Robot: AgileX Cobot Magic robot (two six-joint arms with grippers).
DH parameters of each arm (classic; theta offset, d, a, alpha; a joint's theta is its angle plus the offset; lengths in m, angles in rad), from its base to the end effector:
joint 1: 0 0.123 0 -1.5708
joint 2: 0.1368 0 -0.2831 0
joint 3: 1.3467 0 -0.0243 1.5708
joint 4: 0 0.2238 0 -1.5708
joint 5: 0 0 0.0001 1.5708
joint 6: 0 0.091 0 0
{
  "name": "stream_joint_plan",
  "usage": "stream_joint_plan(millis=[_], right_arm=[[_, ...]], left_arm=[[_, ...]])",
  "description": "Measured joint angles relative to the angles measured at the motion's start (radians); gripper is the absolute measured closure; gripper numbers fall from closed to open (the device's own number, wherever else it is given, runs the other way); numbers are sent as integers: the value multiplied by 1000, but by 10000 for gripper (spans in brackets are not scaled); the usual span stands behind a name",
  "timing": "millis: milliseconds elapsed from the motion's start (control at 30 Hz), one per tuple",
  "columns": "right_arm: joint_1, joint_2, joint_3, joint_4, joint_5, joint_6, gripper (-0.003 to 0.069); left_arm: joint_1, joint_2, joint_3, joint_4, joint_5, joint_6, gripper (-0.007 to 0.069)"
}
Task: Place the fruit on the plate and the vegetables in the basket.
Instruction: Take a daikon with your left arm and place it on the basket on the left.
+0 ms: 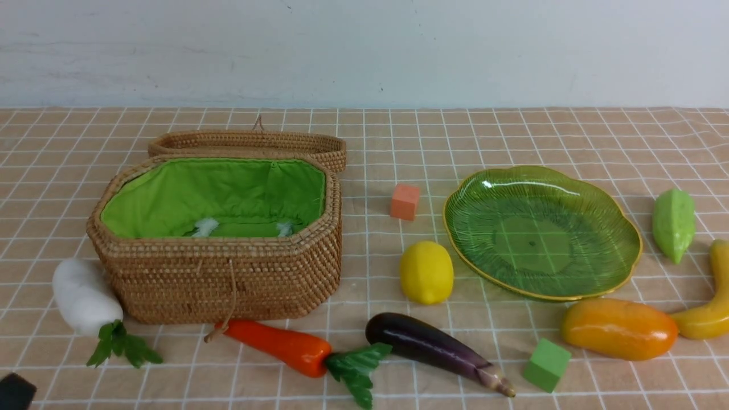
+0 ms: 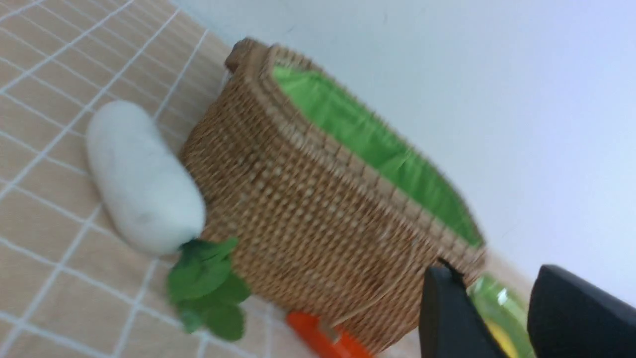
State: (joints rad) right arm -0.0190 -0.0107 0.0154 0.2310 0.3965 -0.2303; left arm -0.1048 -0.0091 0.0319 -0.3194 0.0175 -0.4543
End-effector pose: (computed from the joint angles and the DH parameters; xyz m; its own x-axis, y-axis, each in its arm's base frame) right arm 0.0268 0.0076 0.1740 -0.2985 -0.0109 -0.9543 -0.0704 0.9975 0.0106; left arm 0.0316 -0.0039 0.2020 -0.0429 -0.6981 -0.7147 0.1120 0.7075 -0.6978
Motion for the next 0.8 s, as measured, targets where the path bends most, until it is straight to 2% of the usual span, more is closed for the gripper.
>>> stream_joint_plan(millis=[133,233,367,400,433,600,800], right_arm=[[0,0,0,0,0,0,417],[0,0,0,-4,0,0,417],[0,0,0,-4,0,0,417],[0,0,0,-4,0,0,417],[0,0,0,-4,0,0,417],[0,0,3,2,-23,5,417],[0,0,11,331,-188,218,417]], left_arm=[[0,0,0,-85,-106,-35,389],[0,0,-13,-111,-70,-36,421],[0,96,-165,-65,161,15,566],[0,113,-174,-62,178,20,580],[0,164,-237,-38,232,66,626],[0,371,-426,-10,392,175,638],[0,551,-525,-2,613,204,638]])
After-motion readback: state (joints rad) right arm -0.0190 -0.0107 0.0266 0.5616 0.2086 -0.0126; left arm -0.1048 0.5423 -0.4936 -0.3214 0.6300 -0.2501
